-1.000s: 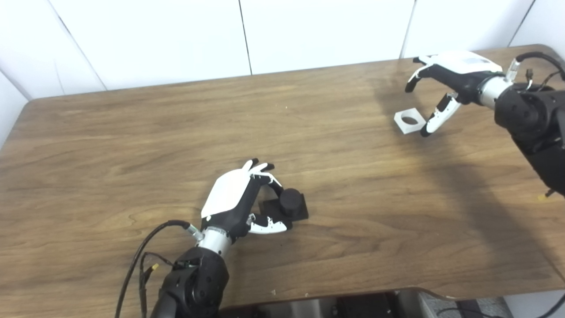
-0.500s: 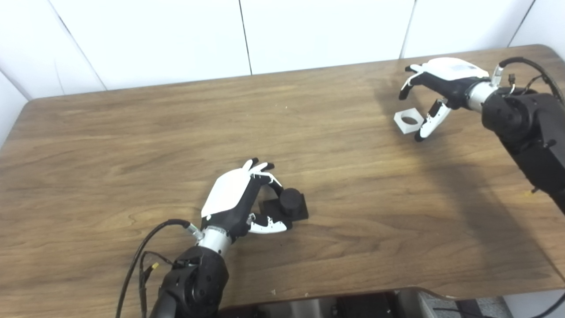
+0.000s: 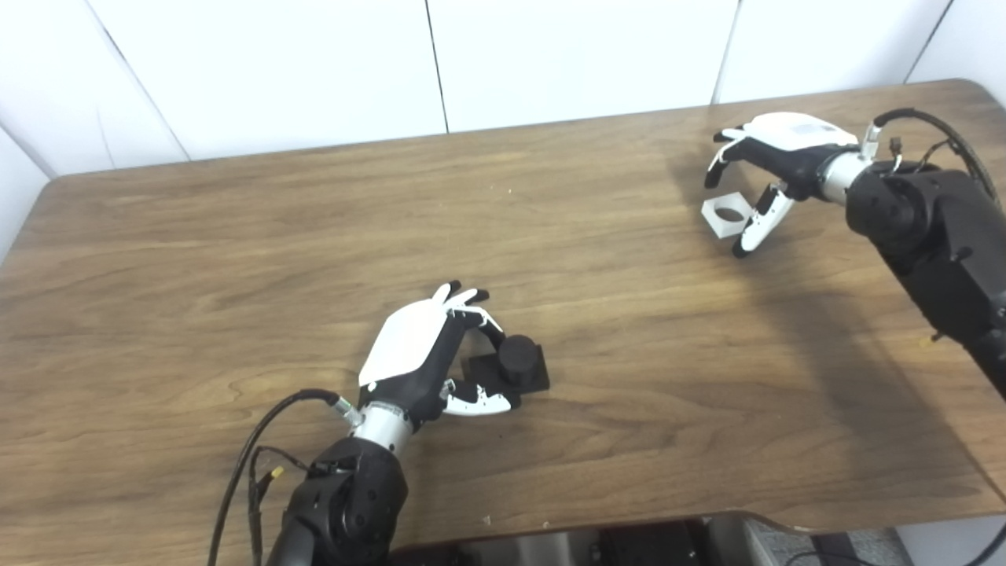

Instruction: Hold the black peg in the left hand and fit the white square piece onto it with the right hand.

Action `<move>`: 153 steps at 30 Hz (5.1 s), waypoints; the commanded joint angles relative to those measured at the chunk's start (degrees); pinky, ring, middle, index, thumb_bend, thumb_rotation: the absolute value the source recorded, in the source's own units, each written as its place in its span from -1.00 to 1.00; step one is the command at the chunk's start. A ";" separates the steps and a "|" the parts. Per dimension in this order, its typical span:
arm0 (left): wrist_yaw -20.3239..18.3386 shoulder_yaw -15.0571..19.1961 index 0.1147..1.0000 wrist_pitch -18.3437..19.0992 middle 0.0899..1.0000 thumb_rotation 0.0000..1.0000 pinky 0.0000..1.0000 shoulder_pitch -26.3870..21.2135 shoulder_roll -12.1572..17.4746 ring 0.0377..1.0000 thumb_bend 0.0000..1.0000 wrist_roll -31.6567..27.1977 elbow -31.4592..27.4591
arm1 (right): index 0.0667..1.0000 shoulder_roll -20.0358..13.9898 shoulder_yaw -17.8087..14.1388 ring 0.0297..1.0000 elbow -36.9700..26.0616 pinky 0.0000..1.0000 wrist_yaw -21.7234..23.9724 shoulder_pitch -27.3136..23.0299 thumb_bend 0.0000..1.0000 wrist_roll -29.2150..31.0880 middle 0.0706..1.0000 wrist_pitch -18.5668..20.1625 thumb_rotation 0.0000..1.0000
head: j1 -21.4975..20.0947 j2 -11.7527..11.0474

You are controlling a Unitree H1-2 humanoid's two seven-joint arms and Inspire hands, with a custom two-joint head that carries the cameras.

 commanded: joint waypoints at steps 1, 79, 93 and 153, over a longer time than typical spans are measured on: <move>-0.73 -0.25 -0.14 0.12 0.82 -0.83 0.91 -0.45 -0.17 1.00 0.01 0.69 -0.94 | 0.35 -0.32 -0.67 1.00 -0.04 1.00 -1.69 -3.42 0.74 -0.36 0.92 -1.29 -0.70 | -0.08 0.06; 0.72 0.36 -0.15 -0.78 0.80 -0.84 0.98 -0.50 -0.43 1.00 0.01 0.55 -0.18 | -0.09 -1.62 -2.79 1.00 1.03 1.00 -4.23 -0.82 0.05 1.23 0.82 -3.27 -0.71 | -0.17 0.51; 0.38 0.05 -0.15 -0.96 0.79 -0.83 0.96 -1.23 0.10 0.99 0.01 1.07 0.31 | -0.09 -1.66 -5.22 1.00 -14.53 1.00 2.38 -1.31 0.05 1.84 0.82 -0.60 -0.71 | -0.40 0.49; -1.91 -0.72 -0.15 -0.18 0.80 -0.83 0.97 -2.00 -1.28 0.99 0.01 2.39 -0.20 | -0.09 14.34 3.99 1.00 -45.63 0.98 20.37 3.09 0.05 -0.64 0.79 3.58 -0.71 | -0.26 1.42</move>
